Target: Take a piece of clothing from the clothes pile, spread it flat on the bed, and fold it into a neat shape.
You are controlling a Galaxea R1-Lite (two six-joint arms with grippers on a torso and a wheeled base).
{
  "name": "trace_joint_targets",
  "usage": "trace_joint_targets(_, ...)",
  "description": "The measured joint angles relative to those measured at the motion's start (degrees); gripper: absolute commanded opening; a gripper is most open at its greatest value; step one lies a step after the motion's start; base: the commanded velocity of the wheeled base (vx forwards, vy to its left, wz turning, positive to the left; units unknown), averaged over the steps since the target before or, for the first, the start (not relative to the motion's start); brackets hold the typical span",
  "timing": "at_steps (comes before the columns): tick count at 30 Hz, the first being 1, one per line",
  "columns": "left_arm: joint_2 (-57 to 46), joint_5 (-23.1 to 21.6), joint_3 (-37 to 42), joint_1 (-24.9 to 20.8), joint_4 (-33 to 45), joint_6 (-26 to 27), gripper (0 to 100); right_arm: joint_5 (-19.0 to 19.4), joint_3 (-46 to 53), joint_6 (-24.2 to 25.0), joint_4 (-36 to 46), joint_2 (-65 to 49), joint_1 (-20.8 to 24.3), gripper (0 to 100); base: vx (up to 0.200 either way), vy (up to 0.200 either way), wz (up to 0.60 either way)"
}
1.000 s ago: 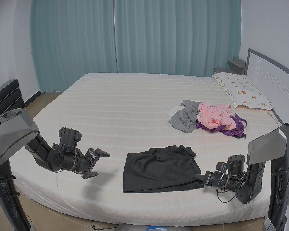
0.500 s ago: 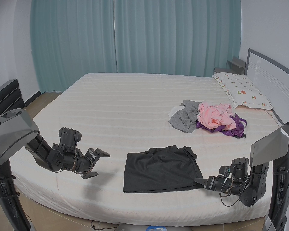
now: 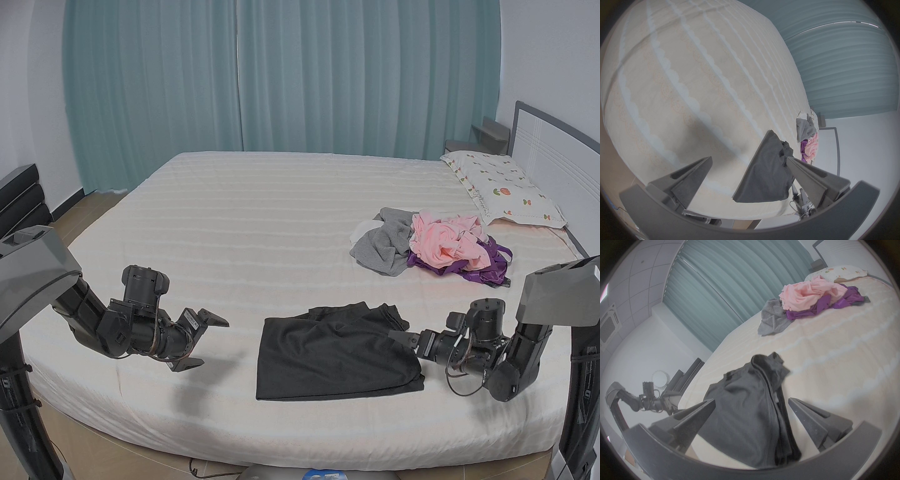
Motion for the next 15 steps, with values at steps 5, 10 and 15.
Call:
trace_joint_targets(5,0.0,0.0,0.1,0.0,0.0,0.0,100,-1.9,-11.6,0.0,11.9,-0.1,0.3,100,0.0,0.0,0.0)
trace_joint_targets(10,0.0,0.0,0.2,0.0,0.0,0.0,100,-3.9,-21.5,0.0,19.7,1.2,0.8,100,0.0,0.0,0.0)
trace_joint_targets(15,0.0,0.2,0.3,0.0,0.0,0.0,100,-5.5,-28.8,0.0,24.1,4.4,1.1,100,0.0,0.0,0.0)
